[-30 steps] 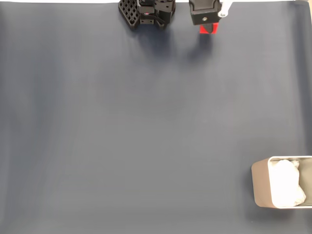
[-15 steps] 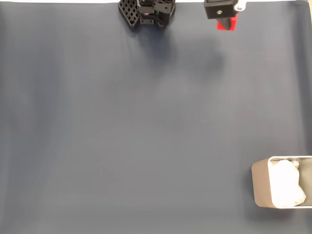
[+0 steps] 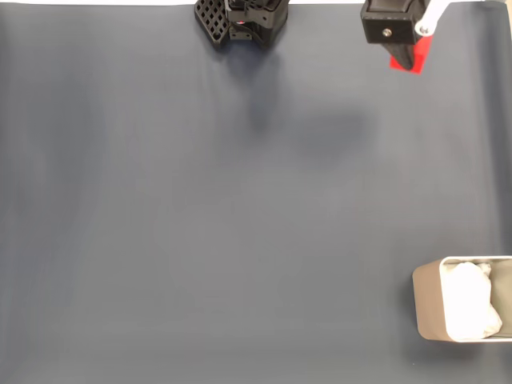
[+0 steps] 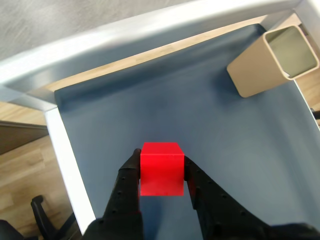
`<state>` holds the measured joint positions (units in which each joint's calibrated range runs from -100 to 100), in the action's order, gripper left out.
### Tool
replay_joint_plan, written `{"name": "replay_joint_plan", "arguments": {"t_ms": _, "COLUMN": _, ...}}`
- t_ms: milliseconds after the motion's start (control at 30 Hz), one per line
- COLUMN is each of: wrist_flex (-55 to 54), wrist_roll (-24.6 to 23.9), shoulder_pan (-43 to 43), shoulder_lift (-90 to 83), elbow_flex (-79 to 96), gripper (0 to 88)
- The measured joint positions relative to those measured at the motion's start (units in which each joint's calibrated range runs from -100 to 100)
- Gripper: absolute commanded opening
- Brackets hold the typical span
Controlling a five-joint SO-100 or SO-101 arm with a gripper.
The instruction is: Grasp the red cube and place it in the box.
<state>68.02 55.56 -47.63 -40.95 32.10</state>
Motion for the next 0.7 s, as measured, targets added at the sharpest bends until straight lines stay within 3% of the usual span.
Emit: {"name": "replay_joint_plan", "arguments": {"t_ms": 700, "wrist_flex": 0.0, "wrist_roll": -2.4, "shoulder_pan": 15.1, "shoulder_lift": 31.3, "elbow_flex": -38.8, "gripper": 0.1}}
